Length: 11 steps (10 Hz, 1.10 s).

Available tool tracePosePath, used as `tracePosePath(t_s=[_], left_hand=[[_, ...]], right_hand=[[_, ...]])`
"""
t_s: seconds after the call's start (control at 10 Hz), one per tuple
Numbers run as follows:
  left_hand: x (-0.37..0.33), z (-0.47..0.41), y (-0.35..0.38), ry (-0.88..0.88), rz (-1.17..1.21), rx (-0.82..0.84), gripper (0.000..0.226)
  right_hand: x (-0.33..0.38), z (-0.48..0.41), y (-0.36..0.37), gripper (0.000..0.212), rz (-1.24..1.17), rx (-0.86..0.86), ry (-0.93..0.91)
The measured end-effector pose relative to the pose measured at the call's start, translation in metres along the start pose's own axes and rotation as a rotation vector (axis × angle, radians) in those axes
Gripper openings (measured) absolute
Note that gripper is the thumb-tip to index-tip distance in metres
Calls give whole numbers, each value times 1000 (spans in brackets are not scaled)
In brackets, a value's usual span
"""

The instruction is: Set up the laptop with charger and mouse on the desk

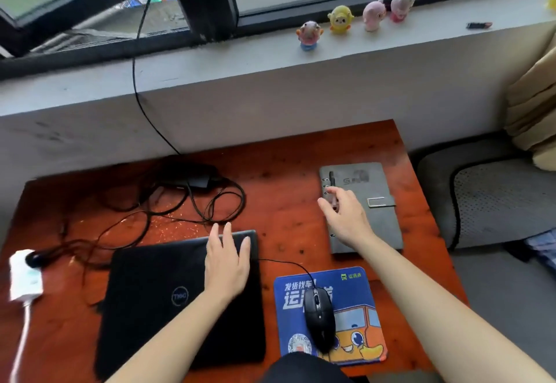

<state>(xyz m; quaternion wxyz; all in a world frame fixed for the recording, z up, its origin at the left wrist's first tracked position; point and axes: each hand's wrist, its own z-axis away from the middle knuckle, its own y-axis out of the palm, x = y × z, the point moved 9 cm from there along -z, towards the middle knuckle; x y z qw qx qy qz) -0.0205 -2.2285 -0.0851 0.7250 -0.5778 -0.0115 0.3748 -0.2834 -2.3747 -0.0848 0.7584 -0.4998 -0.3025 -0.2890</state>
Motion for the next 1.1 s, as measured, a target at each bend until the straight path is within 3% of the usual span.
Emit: tracePosePath(t_s=[0.1,0.2,0.3,0.4,0.5,0.8,1.0,1.1], left_hand=[[31,12,18,7,-94,79,63],[44,17,40,96,-294,191,88],[51,16,47,116,-349,242,92],[49,20,49,165,-410,277,77],[52,18,47,200,-454,282,81],[48,14,45,167,-455,302,90],[47,15,44,170,-459,295,90],[48,18,46,148,-455,296,90]], right_hand=[[7,8,41,50,126,105,-86],[5,10,70,44,287,161,-173],[3,7,90,42,316,151,-199],[-7,5,93,53,341,119,-153],[-16,3,95,53,390,104,-89],[-27,12,109,42,488,97,-177],[-20,19,100,50,454,155,-110],[-6,24,77,56,419,106,-90]])
